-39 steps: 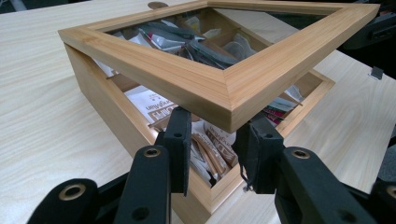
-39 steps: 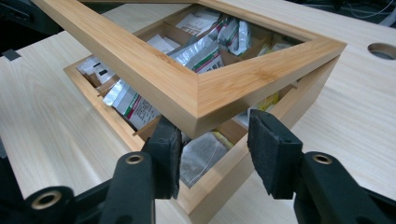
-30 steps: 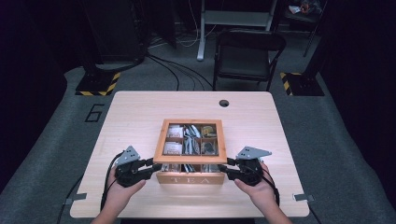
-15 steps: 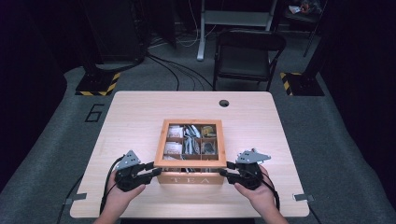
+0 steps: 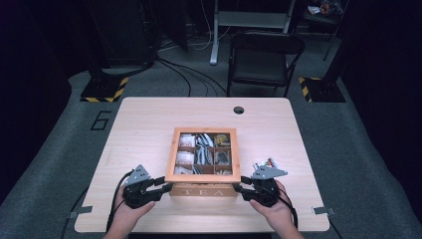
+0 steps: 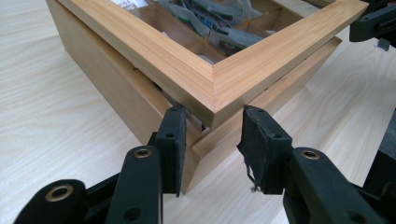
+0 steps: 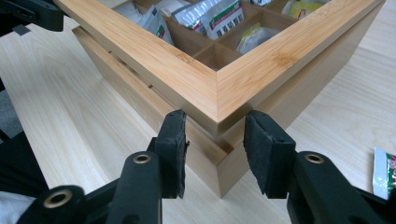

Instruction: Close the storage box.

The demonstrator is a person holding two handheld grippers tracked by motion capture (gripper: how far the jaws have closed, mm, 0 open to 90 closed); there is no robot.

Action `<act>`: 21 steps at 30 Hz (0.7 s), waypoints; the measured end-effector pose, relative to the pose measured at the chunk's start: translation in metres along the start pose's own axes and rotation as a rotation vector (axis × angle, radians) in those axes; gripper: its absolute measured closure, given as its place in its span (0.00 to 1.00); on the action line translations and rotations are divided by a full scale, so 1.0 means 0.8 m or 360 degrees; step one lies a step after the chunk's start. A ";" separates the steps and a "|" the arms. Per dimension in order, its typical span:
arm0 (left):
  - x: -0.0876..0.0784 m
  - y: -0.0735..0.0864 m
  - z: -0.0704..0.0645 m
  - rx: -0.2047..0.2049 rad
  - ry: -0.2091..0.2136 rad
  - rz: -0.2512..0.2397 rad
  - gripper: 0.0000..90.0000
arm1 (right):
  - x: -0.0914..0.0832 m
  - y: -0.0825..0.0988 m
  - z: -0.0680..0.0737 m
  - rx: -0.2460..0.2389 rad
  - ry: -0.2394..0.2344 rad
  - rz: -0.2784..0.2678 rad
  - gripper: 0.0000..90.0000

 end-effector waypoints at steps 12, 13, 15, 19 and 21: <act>-0.007 -0.001 0.003 -0.0031 -0.0001 -0.0033 0.58 | -0.013 -0.001 -0.007 0.0064 0.0017 -0.0052 0.64; -0.007 -0.002 0.003 -0.0041 -0.0002 -0.0037 0.57 | -0.013 -0.001 -0.008 0.0061 0.0024 -0.0056 0.63; -0.009 -0.006 0.006 -0.0044 -0.0020 -0.0057 0.55 | -0.014 -0.001 -0.010 0.0055 0.0028 -0.0063 0.63; -0.012 -0.013 0.013 -0.0071 -0.0050 -0.0075 0.52 | -0.015 -0.007 -0.011 0.0060 0.0033 -0.0077 0.61; -0.013 -0.017 0.018 -0.0081 -0.0066 -0.0091 0.52 | -0.016 -0.010 -0.013 0.0055 0.0034 -0.0086 0.61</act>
Point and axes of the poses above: each handheld gripper's, and its own axes: x roughly forward along the jaws, y roughly out of its underside, z roughly to its left, the point moved 10 cm from there along x, roughly forward along the jaws, and after that the axes turned 11 degrees about -z, right-handed, at the moved point
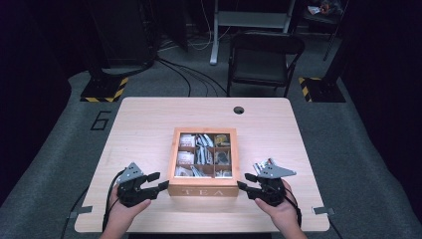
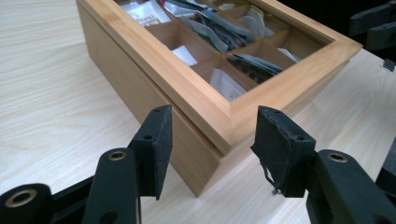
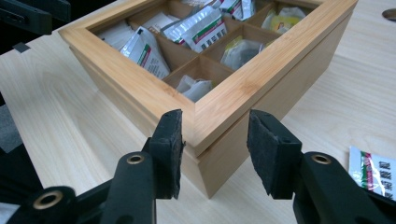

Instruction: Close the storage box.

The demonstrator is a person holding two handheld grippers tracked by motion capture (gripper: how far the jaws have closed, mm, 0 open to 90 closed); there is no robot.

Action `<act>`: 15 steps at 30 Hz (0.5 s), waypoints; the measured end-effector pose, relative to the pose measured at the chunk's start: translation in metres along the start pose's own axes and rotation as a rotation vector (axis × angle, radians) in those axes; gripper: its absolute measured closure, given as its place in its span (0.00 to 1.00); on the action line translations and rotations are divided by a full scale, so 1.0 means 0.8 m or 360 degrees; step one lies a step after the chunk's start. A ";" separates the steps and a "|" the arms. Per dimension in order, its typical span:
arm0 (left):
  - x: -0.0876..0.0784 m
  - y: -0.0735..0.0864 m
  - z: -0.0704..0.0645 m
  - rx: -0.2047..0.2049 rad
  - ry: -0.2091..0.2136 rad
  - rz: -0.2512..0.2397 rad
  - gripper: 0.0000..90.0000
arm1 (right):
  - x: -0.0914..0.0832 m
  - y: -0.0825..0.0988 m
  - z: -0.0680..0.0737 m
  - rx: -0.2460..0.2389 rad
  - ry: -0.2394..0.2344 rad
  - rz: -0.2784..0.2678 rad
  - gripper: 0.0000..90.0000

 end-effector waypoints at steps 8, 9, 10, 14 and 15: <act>0.000 -0.008 0.027 -0.0006 -0.0073 0.0013 0.49 | 0.000 -0.011 -0.021 0.0018 0.0066 -0.0018 0.56; 0.001 -0.008 0.031 0.0002 -0.0086 0.0006 0.49 | 0.000 -0.012 -0.026 0.0025 0.0082 -0.0024 0.55; 0.000 -0.007 0.035 0.0012 -0.0092 0.0012 0.49 | 0.000 -0.012 -0.030 0.0033 0.0095 -0.0026 0.55; -0.001 0.000 0.048 0.0019 -0.0135 0.0010 0.49 | 0.000 -0.005 -0.045 0.0002 0.0180 -0.0017 0.52; 0.000 0.002 0.050 0.0022 -0.0150 0.0010 0.48 | 0.001 -0.003 -0.049 -0.0013 0.0201 -0.0015 0.52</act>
Point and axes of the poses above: each handheld gripper's, and its own axes: x roughly forward along the jaws, y roughly out of its underside, z roughly to its left, the point moved 10 cm from there along x, roughly forward along the jaws, and after that the axes turned 11 degrees about -z, right-handed, at the moved point
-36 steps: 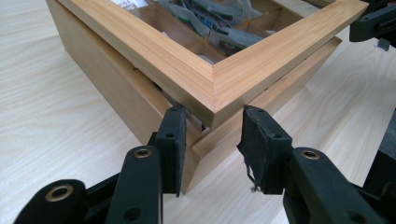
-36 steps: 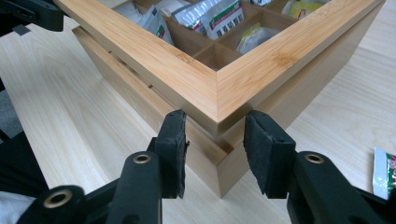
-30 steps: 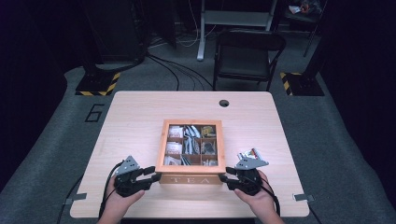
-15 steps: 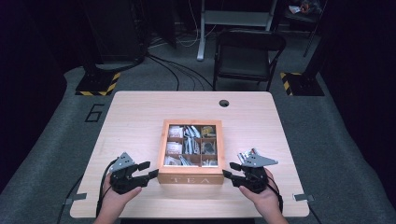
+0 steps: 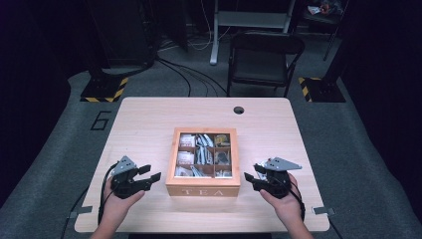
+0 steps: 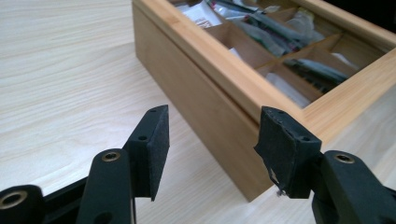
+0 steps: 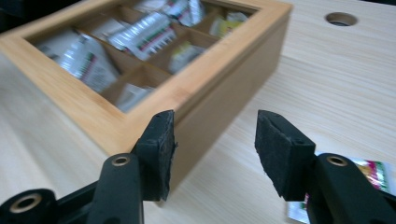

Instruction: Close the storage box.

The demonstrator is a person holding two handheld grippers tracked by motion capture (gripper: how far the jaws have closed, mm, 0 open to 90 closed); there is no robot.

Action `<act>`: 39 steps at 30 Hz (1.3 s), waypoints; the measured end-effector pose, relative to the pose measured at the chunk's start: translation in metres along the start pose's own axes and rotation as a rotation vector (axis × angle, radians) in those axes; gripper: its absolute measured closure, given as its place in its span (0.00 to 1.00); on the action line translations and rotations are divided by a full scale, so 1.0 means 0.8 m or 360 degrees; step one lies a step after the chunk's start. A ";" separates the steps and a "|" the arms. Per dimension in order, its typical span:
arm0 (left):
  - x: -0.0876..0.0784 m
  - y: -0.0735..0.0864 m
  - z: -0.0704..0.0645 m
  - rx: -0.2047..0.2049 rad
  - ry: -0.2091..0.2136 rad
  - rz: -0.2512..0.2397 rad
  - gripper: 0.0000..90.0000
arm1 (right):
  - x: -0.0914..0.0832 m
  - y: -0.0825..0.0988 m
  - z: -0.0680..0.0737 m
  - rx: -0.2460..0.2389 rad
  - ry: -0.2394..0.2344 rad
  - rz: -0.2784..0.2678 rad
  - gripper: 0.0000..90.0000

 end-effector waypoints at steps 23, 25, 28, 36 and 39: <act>0.009 0.034 0.034 0.0001 -0.0095 0.0059 0.44 | 0.010 0.042 -0.029 -0.0029 0.0093 0.0093 0.49; 0.010 0.038 0.036 0.0004 -0.0087 0.0076 0.44 | 0.013 0.046 -0.031 -0.0007 0.0101 0.0108 0.49; 0.012 0.044 0.039 -0.0014 -0.0100 0.0081 0.44 | 0.017 0.052 -0.035 0.0012 0.0113 0.0127 0.49; 0.016 0.052 0.040 -0.0017 -0.0094 0.0120 0.44 | 0.022 0.060 -0.045 0.0052 0.0122 0.0143 0.48; 0.018 0.053 0.040 -0.0014 -0.0092 0.0130 0.44 | 0.022 0.062 -0.044 0.0055 0.0121 0.0157 0.47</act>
Point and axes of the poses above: each handheld gripper's, and its own axes: x roughly forward along the jaws, y roughly out of its underside, z roughly to its left, the point moved 10 cm from there along x, roughly forward along the jaws, and after that the axes turned 11 degrees about -z, right-handed, at the moved point
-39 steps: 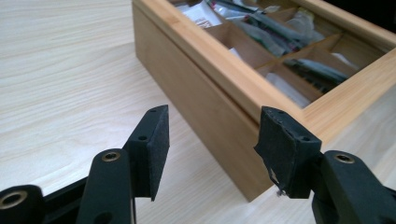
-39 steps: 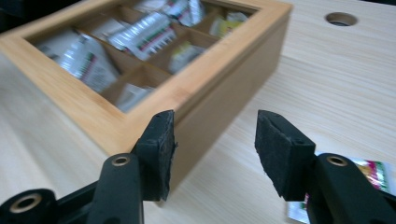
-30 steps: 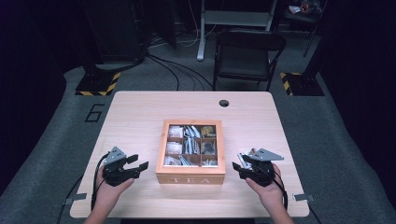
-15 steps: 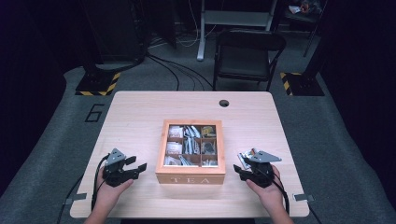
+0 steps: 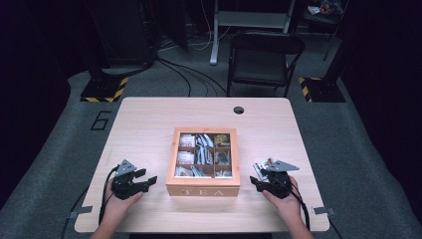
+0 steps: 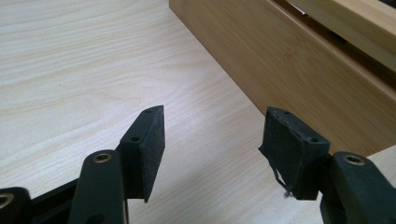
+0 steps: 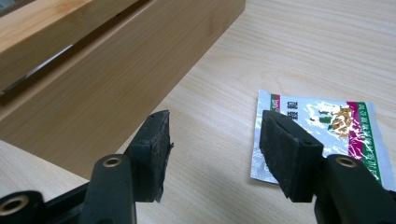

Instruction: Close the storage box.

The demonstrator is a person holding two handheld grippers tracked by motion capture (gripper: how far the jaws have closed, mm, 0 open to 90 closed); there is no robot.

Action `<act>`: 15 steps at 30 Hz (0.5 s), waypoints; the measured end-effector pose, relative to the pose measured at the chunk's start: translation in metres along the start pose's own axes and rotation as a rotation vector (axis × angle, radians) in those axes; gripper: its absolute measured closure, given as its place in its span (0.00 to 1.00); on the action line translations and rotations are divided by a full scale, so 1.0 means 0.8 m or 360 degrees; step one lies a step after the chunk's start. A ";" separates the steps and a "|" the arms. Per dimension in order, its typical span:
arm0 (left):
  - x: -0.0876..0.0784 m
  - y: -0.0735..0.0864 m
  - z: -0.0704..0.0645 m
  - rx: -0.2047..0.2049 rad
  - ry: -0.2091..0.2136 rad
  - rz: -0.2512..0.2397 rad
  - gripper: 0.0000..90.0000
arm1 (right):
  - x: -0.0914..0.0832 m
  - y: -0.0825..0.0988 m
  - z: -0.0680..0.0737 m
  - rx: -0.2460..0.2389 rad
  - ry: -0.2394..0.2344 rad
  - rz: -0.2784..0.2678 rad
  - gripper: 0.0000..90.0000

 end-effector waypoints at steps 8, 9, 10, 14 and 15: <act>0.004 0.001 -0.001 0.0004 -0.0003 -0.0001 0.43 | 0.004 0.006 0.006 -0.0024 -0.0013 0.0037 0.46; 0.003 0.000 -0.001 0.0005 -0.0003 0.0001 0.43 | 0.004 0.006 0.007 -0.0028 -0.0016 0.0040 0.46; 0.004 0.000 -0.001 0.0012 0.0003 0.0004 0.43 | 0.004 0.007 0.007 -0.0037 -0.0018 0.0050 0.45; 0.004 0.000 -0.001 0.0015 0.0006 0.0009 0.43 | 0.004 0.007 0.009 -0.0047 -0.0022 0.0053 0.45; 0.003 0.000 -0.002 0.0018 0.0020 0.0020 0.43 | 0.004 0.008 0.008 -0.0047 -0.0023 0.0052 0.45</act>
Point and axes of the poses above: each handheld gripper's, and its own axes: x roughly forward along the jaws, y roughly out of its underside, z roughly to its left, the point moved 10 cm from there along x, roughly forward along the jaws, and after that the axes turned 11 degrees about -z, right-handed, at the moved point
